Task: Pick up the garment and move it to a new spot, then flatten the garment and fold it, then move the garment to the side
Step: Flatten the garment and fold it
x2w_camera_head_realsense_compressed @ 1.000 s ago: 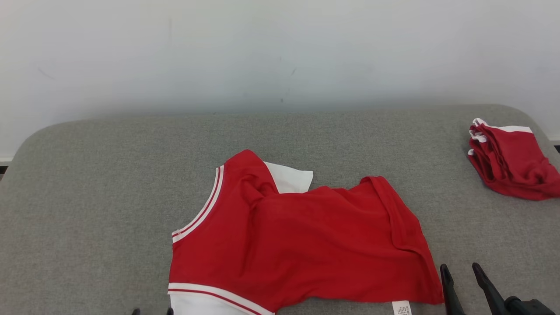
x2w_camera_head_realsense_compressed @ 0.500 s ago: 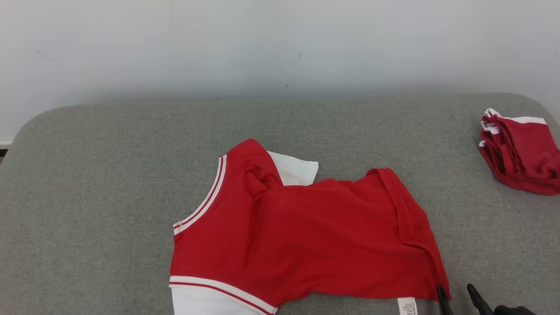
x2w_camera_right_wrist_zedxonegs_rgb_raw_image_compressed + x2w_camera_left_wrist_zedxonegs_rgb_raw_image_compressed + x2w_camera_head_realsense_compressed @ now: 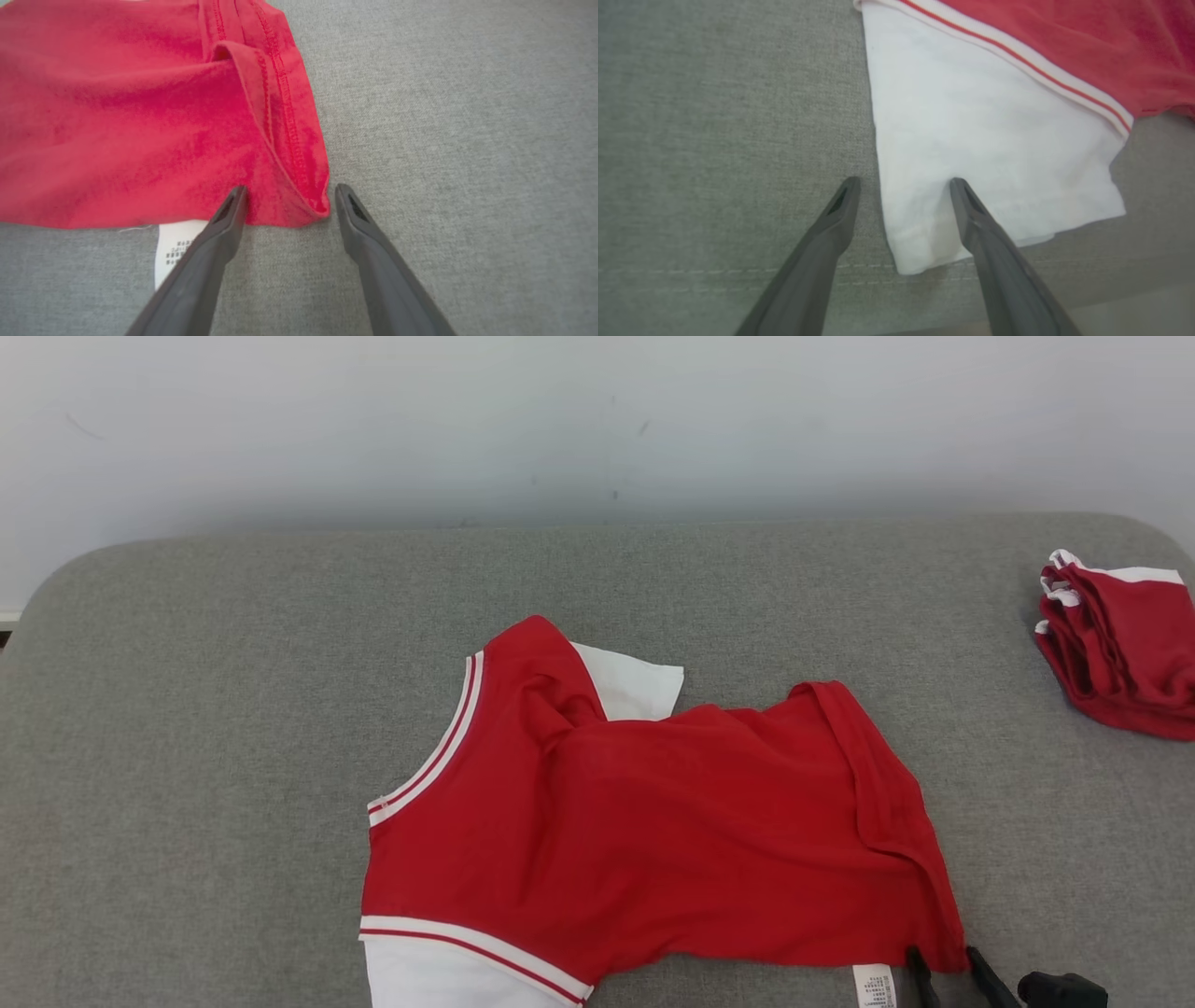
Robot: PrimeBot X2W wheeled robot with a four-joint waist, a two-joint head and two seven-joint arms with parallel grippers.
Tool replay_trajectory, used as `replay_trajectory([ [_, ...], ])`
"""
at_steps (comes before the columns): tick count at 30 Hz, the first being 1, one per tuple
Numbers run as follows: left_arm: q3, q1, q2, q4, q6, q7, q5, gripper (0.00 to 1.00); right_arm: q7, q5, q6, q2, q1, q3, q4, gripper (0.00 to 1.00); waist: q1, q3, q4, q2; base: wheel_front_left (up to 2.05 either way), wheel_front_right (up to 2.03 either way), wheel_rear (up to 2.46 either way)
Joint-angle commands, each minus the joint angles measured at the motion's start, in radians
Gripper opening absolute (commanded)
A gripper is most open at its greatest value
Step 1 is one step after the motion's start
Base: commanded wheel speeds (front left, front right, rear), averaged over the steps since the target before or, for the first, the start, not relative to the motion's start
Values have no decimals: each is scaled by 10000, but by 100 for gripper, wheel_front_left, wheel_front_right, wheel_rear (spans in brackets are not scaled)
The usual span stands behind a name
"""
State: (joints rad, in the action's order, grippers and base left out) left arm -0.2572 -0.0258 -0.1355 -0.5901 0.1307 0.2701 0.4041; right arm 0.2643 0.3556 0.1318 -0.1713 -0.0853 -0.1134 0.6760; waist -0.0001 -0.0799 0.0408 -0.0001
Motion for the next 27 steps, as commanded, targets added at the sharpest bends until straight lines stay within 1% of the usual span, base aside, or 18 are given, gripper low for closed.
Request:
replay_trajectory([
  [1, -151, 213, 92, -217, -10, -113, 112, 100, -5, 118, -27, 59, -153, -57, 130, 40, 1, -32, -12, 1, 0, 0, 0],
  [2, -290, 294, 112, -333, -9, -131, 204, 77, -5, 214, -27, 90, -222, -100, 223, 4, 1, -54, -27, 1, 0, 0, 0],
  [3, -400, 365, 133, -405, 8, -133, 271, 34, -7, 309, -27, 117, -293, -166, 318, 0, 1, -67, -35, 1, 0, 0, 0],
  [4, -505, 451, 163, -435, 11, -135, 353, 0, -7, 385, -27, 120, -366, -246, 379, 0, 1, -79, -38, 1, 0, 0, 0],
  [7, -669, 544, 286, -231, 25, -132, 825, 0, -5, 623, -27, 54, -505, -508, 235, 0, 1, -95, -44, 1, 0, 0, 0],
  [9, -613, 521, 177, 214, 8, -98, 1093, 0, -1, 833, -27, -4, -480, -588, -147, 0, 1, -107, -81, 1, 0, 0, 0],
  [10, -613, 521, 177, 214, 8, -98, 1093, 0, -1, 833, -27, -4, -480, -588, -147, 0, 1, -107, -81, 1, 0, 0, 0],
  [14, -61, 498, -14, 1491, -11, -60, 1267, 0, -1, 1143, -27, -179, -271, -892, -1132, 0, 1, -184, -120, 1, 0, 0, 0],
  [16, 84, 685, -147, 2135, -11, -60, 1115, 0, -2, 1298, -27, -254, -325, -992, -1673, 0, 1, -270, -145, 1, 0, 0, 0],
  [18, 217, 1039, -282, 2699, -11, -60, 1181, 0, -2, 1494, -27, -367, -572, -1116, -2155, 0, 1, -427, -187, 1, 0, 0, 0],
  [21, 167, 1931, -642, 3192, -11, -60, 1315, 0, -2, 1972, -27, -541, -1194, -1385, -2620, 0, 1, -729, -251, 1, 0, 0, 0],
  [22, 31, 2395, -870, 3265, -11, -76, 1308, 0, -1, 2041, -27, -692, -1556, -1540, -2735, 0, 1, -885, -287, 1, 0, 0, 0],
  [25, -370, 4118, -1548, 3523, -11, -415, 1120, 0, -1, 2482, -27, -1068, -2856, -2005, -2774, 0, 1, -1525, -436, 1, 0, 0, 0],
  [27, -551, 5430, -1936, 3655, -11, -764, 1266, 0, -41, 2816, -27, -1330, -3971, -2283, -2692, 0, 1, -2063, -531, 1, 0, 0, 0],
])
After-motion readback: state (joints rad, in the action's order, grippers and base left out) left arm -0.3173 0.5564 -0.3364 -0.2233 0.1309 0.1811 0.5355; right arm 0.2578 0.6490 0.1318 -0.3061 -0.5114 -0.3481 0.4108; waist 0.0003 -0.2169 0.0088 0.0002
